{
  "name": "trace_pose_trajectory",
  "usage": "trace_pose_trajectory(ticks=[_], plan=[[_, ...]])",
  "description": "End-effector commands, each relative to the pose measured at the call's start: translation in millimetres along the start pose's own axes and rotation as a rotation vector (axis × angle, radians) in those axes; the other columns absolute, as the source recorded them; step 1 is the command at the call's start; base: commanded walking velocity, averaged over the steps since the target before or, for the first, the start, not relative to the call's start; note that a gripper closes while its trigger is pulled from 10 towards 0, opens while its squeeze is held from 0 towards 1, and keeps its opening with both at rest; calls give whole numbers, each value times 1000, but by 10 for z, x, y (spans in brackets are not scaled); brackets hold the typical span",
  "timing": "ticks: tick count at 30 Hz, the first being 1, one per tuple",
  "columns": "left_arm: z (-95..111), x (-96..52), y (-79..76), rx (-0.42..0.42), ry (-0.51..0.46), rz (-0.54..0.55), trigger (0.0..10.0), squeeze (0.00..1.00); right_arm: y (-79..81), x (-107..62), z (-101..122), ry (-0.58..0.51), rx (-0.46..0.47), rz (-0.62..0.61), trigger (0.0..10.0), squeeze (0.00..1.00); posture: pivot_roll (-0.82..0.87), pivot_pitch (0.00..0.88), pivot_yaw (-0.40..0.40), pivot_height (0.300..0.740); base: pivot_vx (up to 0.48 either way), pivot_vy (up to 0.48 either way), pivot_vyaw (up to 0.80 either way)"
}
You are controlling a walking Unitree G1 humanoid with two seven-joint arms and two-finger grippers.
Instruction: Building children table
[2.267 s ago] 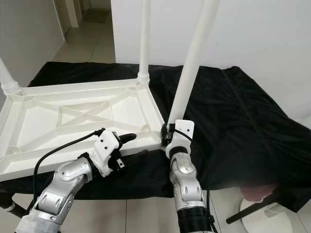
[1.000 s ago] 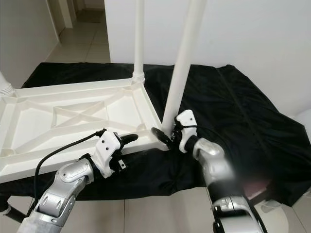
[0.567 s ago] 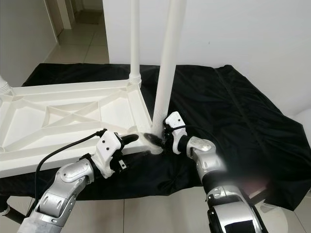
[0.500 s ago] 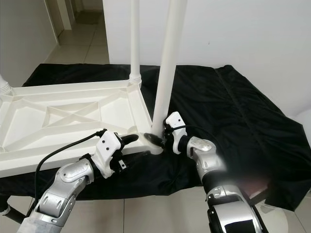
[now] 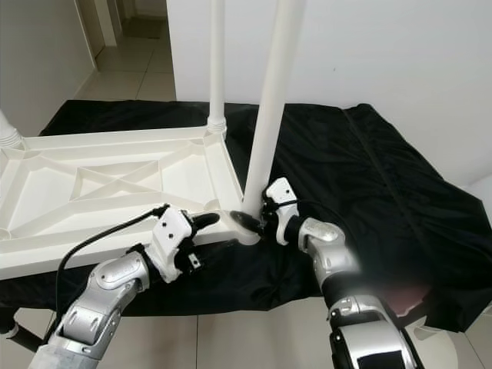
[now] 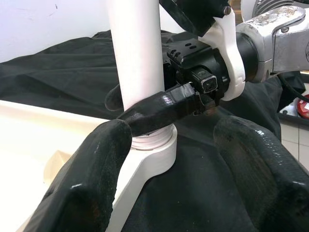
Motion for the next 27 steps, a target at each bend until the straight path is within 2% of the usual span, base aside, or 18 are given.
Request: trace_pose_trajectory(ticks=[1, 2, 4, 7, 8, 10, 11, 13, 17, 18, 20, 21, 22, 24, 27], plan=[[17, 12, 79, 9, -10, 79, 10000, 0, -76, -12, -47, 34, 32, -114, 10000, 0, 45, 0, -32, 740, 0, 0, 0], [15, 11, 78, 9, -9, 79, 10000, 0, -94, -7, -41, 40, 42, -169, 10000, 0, 42, 0, -30, 740, 0, 0, 0], [15, 11, 78, 9, -9, 79, 10000, 0, -94, -7, -41, 40, 42, -169, 10000, 0, 42, 0, -30, 740, 0, 0, 0], [6, 7, 71, 6, -7, 76, 10000, 0, -91, 10, -4, 38, 83, -270, 10000, 0, 37, 0, -26, 740, 0, 0, 0], [6, 7, 71, 6, -7, 76, 10000, 0, -91, 10, -4, 38, 83, -270, 10000, 0, 37, 0, -26, 740, 0, 0, 0], [3, 13, 63, 4, -6, 71, 10000, 0, -105, 25, 8, 62, 137, -410, 10000, 0, 32, 0, -23, 740, 0, 0, 0], [3, 13, 63, 4, -6, 71, 10000, 0, -105, 25, 8, 62, 137, -410, 10000, 0, 32, 0, -23, 740, 0, 0, 0], [3, 16, 60, 3, -6, 68, 10000, 0, -93, 25, -12, 91, 162, -508, 10000, 0, 32, 0, -23, 740, 0, 0, 0], [3, 18, 58, 2, -6, 68, 10000, 0, -77, 10, -43, 118, 182, -598, 10000, 0, 34, 0, -23, 740, 0, 0, 0], [3, 17, 54, 0, -7, 67, 10000, 0, -49, 1, -66, 140, 194, -659, 10000, 0, 39, 0, -29, 740, 0, 0, 0], [3, 17, 54, 0, -7, 67, 10000, 0, -49, 1, -66, 140, 194, -659, 10000, 0, 39, 0, -29, 740, 0, 0, 0], [0, 16, 53, 2, -6, 69, 10000, 0, 17, 25, -88, 152, 226, -706, 10000, 0, 39, 0, -29, 740, 0, 0, 0], [0, 16, 53, 2, -6, 69, 10000, 0, 17, 25, -88, 152, 226, -706, 10000, 0, 39, 0, -29, 740, 0, 0, 0], [0, 6, 55, -2, -9, 82, 10000, 0, 156, 88, -49, 140, 307, -785, 10000, 0, 54, 0, -41, 740, 0, 0, 0], [-2, 3, 51, -5, -11, 85, 10000, 0, 197, 115, -11, 126, 326, -788, 10000, 0, 54, 0, -41, 740, 0, 0, 0]])
Point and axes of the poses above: a point about 5 cm out from each wrist's last joint towards the gripper, its own x axis pointing out of the wrist towards the gripper, its own z axis along the axis of the wrist's last joint, y = z × x, the point moved 5 cm from there along x, pointing out of the wrist towards the gripper, and after that the axes turned 12 degrees about -x, right-handed, at the moved point
